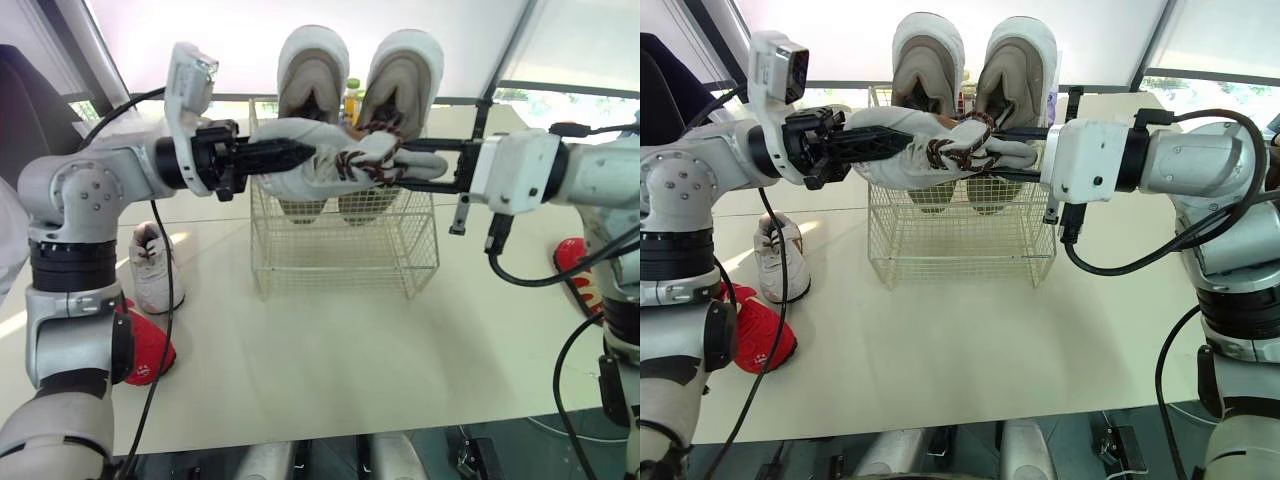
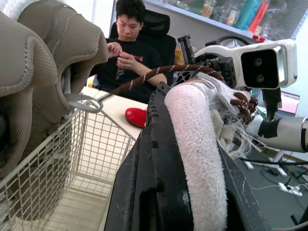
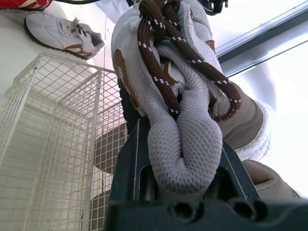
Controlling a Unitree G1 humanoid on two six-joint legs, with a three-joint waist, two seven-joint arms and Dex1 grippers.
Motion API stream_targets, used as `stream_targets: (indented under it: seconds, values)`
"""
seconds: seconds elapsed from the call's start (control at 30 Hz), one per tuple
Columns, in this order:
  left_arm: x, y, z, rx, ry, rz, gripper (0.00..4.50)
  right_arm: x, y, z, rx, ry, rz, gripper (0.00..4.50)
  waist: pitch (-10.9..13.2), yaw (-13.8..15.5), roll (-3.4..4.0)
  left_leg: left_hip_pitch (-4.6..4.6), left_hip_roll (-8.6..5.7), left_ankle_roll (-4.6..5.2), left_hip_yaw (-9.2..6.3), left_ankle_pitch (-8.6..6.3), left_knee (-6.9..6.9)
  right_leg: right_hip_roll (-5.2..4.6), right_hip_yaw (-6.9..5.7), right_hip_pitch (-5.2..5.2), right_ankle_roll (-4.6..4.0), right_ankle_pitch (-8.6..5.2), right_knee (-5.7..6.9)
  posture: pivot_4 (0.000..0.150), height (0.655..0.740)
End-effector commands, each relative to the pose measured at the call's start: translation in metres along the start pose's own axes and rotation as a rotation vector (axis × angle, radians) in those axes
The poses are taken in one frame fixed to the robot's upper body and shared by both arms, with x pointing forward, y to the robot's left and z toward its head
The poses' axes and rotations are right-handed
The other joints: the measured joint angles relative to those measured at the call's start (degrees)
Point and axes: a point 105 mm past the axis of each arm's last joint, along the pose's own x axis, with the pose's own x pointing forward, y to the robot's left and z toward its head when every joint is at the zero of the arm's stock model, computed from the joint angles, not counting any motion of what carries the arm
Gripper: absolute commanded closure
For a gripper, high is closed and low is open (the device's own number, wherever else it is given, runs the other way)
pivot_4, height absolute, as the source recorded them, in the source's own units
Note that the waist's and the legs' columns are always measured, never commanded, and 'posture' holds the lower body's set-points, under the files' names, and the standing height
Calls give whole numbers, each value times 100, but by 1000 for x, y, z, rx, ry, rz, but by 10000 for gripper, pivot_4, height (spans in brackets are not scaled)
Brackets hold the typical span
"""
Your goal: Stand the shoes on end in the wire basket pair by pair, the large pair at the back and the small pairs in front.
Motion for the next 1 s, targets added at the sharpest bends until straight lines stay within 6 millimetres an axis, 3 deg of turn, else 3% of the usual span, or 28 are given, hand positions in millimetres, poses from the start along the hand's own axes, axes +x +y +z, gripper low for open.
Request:
stream_targets:
  seconds: [0.03, 0.17, 0.27, 0.43, 0.57, 0.7, 0.8, 1.0]
  values:
    - [-1, -4, 4, 19, -19, -12, 42512, -17, -23, 12, 94, -23, -106, 22568, 0, 4, 0, 0, 0, 1, 0, 0, 0, 0, 0, 0, 0, 0, 0, 1500, 7400]
    - [-4, 4, 9, -1, -86, 46, 42512, -35, -22, 16, 398, -85, -102, 582, 0, 23, 0, 0, 0, 3, 0, -1, 0, -2, 0, 1, -1, 0, 0, 1500, 7400]
    - [-8, 3, 15, -21, -153, 55, 42512, -58, -18, 9, 714, -166, -143, 582, -1, 12, -2, 0, 0, 10, -4, -6, 0, -2, -1, 3, -2, 1, -2, 1500, 7400]
    - [-11, -1, 25, -34, -233, 58, 42512, -72, -5, -3, 963, -224, -225, 582, -2, -8, -1, 0, 1, 12, -3, -7, -2, -4, 0, 2, -3, 1, -1, 1500, 7400]
    - [-7, -4, 36, -49, -327, 34, 42512, -49, 3, -5, 1197, -446, -317, 582, -6, -24, -5, 0, 7, 12, 0, -6, -1, -1, 3, 0, -6, 5, 3, 1500, 7400]
    - [1, -8, 37, -62, -358, 12, 42512, -26, -5, -7, 1320, -559, -394, 582, -3, -12, -2, 0, 4, 8, 2, -2, 1, 0, 4, -3, -8, 6, 7, 1500, 7400]
    - [8, -8, 37, -82, -387, 5, 42512, -9, -11, -5, 1362, -626, -416, 582, -4, -10, -2, 0, 4, 4, 2, 0, 2, 3, 3, -2, -8, 7, 7, 1500, 7400]
    - [14, -6, 31, -100, -400, 25, 42512, 3, -23, 12, 1356, -738, -373, 582, -4, -1, -2, 0, 2, 3, 1, 4, 3, 5, 3, -1, -9, 10, 6, 1500, 7400]
